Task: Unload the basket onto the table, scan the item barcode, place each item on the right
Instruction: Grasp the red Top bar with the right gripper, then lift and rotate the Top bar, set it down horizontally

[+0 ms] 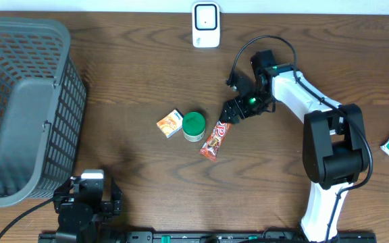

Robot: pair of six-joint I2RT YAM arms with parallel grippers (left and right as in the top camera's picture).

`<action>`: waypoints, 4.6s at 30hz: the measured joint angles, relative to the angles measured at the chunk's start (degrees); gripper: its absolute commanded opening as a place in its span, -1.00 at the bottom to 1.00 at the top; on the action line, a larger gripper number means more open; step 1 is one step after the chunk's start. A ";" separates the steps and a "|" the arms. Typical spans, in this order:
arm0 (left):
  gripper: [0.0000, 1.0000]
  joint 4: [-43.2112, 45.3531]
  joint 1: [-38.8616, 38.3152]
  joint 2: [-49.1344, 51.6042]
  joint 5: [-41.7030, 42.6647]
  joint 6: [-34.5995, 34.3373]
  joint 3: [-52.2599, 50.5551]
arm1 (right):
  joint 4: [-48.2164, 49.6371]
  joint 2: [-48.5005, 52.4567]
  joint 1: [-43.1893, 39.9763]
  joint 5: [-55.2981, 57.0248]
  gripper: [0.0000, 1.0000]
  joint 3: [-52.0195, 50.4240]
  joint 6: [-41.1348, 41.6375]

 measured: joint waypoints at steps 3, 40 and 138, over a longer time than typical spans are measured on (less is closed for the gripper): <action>0.90 0.00 0.00 0.00 0.00 0.00 0.00 | 0.90 0.00 0.00 -3.21 0.70 -1.05 -3.91; 0.90 -0.02 0.00 0.00 0.00 0.00 0.00 | -5.16 -33.51 -1.01 20.59 -0.97 -6.78 10.93; 0.90 0.00 0.00 0.00 0.00 0.00 0.00 | -4.63 -17.46 -14.78 -13.42 0.26 -23.06 12.26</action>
